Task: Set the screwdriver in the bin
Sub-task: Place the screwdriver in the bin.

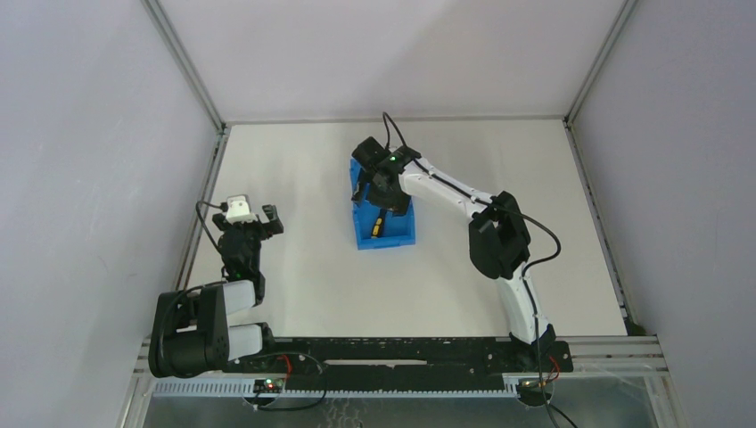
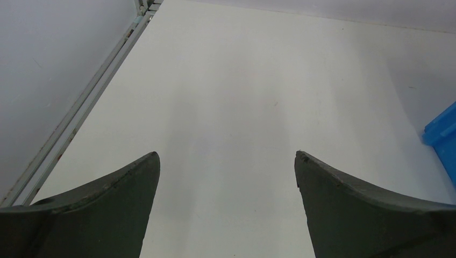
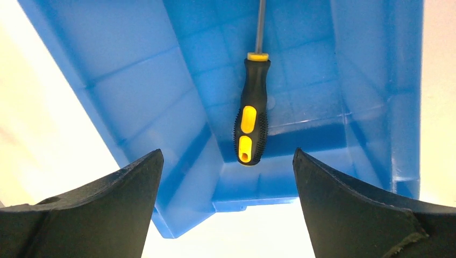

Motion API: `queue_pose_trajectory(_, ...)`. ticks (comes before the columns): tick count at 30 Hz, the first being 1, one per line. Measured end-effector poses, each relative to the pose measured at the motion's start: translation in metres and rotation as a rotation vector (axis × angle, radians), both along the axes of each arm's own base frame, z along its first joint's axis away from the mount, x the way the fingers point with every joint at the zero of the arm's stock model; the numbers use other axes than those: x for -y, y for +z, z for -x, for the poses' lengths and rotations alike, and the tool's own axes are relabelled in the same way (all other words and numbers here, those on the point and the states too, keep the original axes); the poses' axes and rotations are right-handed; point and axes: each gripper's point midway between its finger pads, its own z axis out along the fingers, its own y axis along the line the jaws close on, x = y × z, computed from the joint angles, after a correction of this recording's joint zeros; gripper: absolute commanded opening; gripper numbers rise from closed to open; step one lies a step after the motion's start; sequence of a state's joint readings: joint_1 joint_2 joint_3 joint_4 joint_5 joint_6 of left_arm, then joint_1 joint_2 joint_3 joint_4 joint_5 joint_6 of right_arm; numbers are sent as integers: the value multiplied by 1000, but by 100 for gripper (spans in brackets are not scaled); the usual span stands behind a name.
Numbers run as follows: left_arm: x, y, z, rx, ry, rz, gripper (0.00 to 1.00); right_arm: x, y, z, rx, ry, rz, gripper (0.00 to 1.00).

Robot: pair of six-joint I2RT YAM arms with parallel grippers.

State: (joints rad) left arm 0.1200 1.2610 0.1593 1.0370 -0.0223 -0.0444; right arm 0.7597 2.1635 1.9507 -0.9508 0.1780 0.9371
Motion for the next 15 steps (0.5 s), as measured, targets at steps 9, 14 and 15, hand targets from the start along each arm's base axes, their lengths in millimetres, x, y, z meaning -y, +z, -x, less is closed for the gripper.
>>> queue_pose_trajectory(9,0,0,0,0,0,0,100,-1,28,-11,86,42,15,99)
queue_pose_trajectory(14,0,0,0,0,0,0,100,6,51,-13,143,66,26,100)
queue_pose_trajectory(15,0,0,0,0,0,0,100,8,59,-13,161,73,28,100)
